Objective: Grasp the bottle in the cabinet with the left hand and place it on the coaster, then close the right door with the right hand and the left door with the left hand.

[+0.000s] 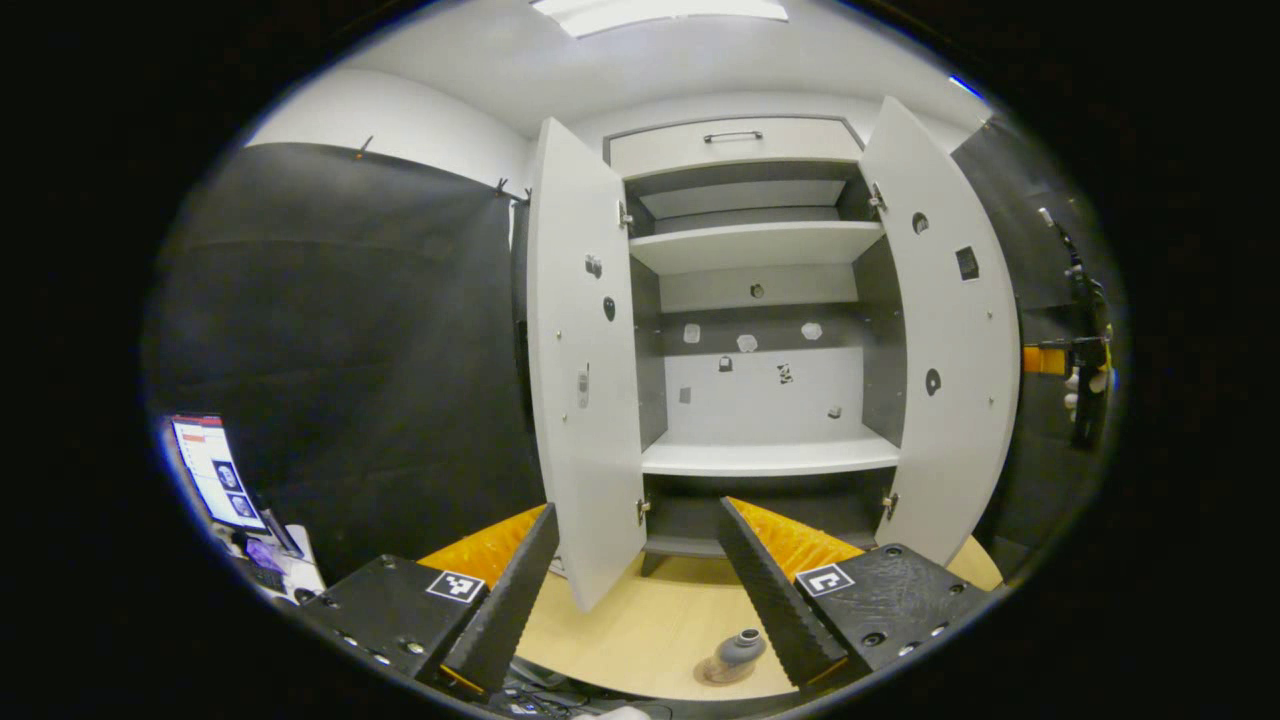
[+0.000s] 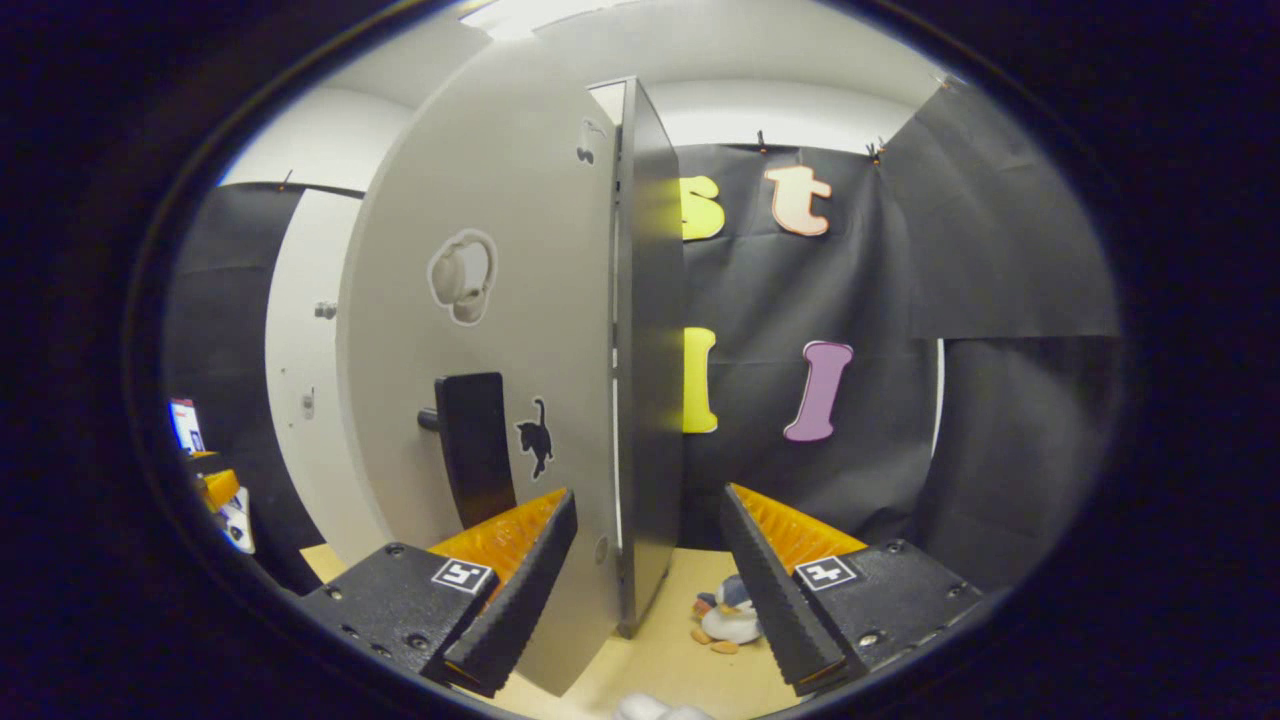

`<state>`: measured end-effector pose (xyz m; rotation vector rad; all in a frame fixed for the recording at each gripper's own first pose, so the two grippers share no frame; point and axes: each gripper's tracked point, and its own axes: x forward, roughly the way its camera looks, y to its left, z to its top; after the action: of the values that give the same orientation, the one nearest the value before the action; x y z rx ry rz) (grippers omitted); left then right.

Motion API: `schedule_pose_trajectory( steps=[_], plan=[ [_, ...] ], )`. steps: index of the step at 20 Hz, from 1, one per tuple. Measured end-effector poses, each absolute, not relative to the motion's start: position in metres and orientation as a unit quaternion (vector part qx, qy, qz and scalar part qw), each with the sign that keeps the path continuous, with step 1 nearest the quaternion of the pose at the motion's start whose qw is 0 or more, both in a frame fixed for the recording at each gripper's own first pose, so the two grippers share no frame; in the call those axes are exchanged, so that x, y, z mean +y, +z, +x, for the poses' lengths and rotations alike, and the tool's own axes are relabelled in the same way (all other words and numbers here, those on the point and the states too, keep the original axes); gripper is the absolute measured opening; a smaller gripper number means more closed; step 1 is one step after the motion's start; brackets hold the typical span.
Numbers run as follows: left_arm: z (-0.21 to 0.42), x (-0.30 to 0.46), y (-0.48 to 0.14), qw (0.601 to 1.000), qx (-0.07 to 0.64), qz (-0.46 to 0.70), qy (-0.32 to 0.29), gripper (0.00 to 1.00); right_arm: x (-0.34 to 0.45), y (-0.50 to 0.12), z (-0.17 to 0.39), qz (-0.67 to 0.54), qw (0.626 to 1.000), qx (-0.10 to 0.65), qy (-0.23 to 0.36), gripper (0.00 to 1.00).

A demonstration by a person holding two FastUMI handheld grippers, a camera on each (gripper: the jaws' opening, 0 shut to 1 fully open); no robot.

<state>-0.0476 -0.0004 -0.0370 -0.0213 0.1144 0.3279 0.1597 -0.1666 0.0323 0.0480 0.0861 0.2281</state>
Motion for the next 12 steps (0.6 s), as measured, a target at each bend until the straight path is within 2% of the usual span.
schedule_pose_trajectory(
  steps=[7, 12],
  plan=[
    [-0.047, 0.029, -0.044, 0.989, 0.065, 0.008, 0.130, 0.98, -0.159, 0.031, 0.152, 0.034, 0.996, 0.059, 0.053, 0.95],
    [-0.049, 0.047, -0.049, 0.990, 0.072, 0.026, 0.116, 0.97, -0.126, 0.031, 0.149, 0.034, 0.996, 0.062, 0.049, 0.95]
  ],
)
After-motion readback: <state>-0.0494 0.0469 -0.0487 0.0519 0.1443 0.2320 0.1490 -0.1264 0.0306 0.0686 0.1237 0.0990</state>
